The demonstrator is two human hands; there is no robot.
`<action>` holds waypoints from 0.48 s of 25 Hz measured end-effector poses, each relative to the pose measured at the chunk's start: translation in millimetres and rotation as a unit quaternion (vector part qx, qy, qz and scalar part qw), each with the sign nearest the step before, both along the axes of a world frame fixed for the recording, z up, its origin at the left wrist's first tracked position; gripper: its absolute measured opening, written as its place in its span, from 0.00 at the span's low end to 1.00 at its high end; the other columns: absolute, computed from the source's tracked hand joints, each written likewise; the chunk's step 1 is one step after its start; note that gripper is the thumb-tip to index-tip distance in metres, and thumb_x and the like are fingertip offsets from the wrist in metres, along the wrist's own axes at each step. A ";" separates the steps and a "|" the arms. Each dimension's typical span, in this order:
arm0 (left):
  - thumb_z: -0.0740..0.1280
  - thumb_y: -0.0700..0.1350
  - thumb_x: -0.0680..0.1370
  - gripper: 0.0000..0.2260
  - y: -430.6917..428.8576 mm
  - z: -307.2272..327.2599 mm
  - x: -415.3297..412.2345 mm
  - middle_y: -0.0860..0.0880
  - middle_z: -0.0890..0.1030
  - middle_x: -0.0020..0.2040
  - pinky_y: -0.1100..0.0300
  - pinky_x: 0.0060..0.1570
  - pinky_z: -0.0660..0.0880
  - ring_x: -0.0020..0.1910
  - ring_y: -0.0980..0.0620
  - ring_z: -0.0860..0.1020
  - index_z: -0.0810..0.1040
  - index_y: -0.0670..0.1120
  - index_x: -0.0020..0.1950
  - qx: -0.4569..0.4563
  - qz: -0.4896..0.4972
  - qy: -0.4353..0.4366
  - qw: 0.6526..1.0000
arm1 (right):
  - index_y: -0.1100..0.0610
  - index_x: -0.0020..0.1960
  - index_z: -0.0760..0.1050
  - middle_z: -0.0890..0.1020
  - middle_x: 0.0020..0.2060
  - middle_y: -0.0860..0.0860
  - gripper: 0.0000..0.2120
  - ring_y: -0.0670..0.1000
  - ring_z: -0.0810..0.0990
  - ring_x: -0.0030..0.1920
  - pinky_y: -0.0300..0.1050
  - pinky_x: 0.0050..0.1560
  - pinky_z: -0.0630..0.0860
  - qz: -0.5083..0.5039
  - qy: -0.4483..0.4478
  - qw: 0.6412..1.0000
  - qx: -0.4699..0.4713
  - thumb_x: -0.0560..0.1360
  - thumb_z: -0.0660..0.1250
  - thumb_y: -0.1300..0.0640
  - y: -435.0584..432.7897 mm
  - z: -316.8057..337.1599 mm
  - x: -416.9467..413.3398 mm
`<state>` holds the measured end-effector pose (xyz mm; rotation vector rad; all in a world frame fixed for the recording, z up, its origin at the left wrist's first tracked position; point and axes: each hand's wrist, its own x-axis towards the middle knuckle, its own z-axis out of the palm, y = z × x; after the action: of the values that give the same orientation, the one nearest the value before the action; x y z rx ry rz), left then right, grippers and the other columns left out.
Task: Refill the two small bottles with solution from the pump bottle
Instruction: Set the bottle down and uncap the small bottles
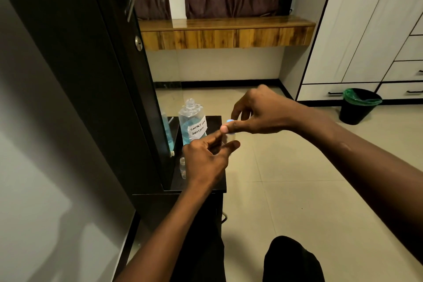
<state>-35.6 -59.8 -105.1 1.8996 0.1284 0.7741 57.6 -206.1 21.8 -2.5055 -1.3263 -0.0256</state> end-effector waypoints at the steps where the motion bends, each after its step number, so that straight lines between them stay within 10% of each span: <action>1: 0.80 0.50 0.72 0.18 1.6 -0.3 0.8 0.55 0.87 0.47 0.62 0.48 0.83 0.47 0.58 0.85 0.86 0.49 0.61 -0.002 -0.002 0.001 1.000 | 0.54 0.49 0.86 0.86 0.35 0.48 0.27 0.45 0.84 0.34 0.42 0.34 0.82 0.002 -0.007 1.000 0.002 0.71 0.68 0.30 1.9 -1.6 -0.2; 4: 0.79 0.48 0.72 0.17 5.2 -1.2 1.3 0.57 0.86 0.45 0.59 0.49 0.84 0.46 0.59 0.85 0.86 0.49 0.60 -0.005 -0.007 0.006 1.000 | 0.50 0.54 0.86 0.87 0.44 0.46 0.07 0.45 0.86 0.45 0.46 0.45 0.84 0.028 -0.004 1.000 -0.013 0.76 0.74 0.52 5.5 -0.9 1.7; 6: 0.78 0.51 0.73 0.15 7.7 -4.7 1.0 0.57 0.86 0.46 0.55 0.47 0.84 0.46 0.59 0.85 0.87 0.50 0.58 0.013 -0.001 0.013 1.000 | 0.47 0.61 0.83 0.86 0.57 0.45 0.16 0.44 0.83 0.57 0.46 0.55 0.83 0.061 0.042 0.996 -0.056 0.76 0.72 0.61 7.6 3.1 -0.4; 9: 0.78 0.51 0.73 0.13 9.5 -9.0 -0.4 0.56 0.87 0.45 0.56 0.45 0.84 0.46 0.60 0.84 0.87 0.51 0.57 0.018 0.002 0.009 1.000 | 0.48 0.66 0.79 0.84 0.61 0.46 0.21 0.44 0.83 0.55 0.38 0.51 0.79 0.040 0.050 0.997 -0.050 0.75 0.73 0.43 14.2 1.8 -4.2; 12: 0.78 0.52 0.73 0.13 9.5 -9.5 -0.4 0.55 0.87 0.46 0.53 0.46 0.85 0.46 0.60 0.85 0.87 0.51 0.55 -0.004 0.003 0.016 1.000 | 0.56 0.51 0.85 0.85 0.37 0.48 0.29 0.43 0.79 0.33 0.36 0.34 0.74 -0.012 -0.026 0.999 -0.029 0.73 0.65 0.31 20.9 -2.4 -5.8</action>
<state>-36.1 -50.4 -114.6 1.9059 0.1573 0.7464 51.8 -185.3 19.4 -2.5867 -1.3349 -0.0594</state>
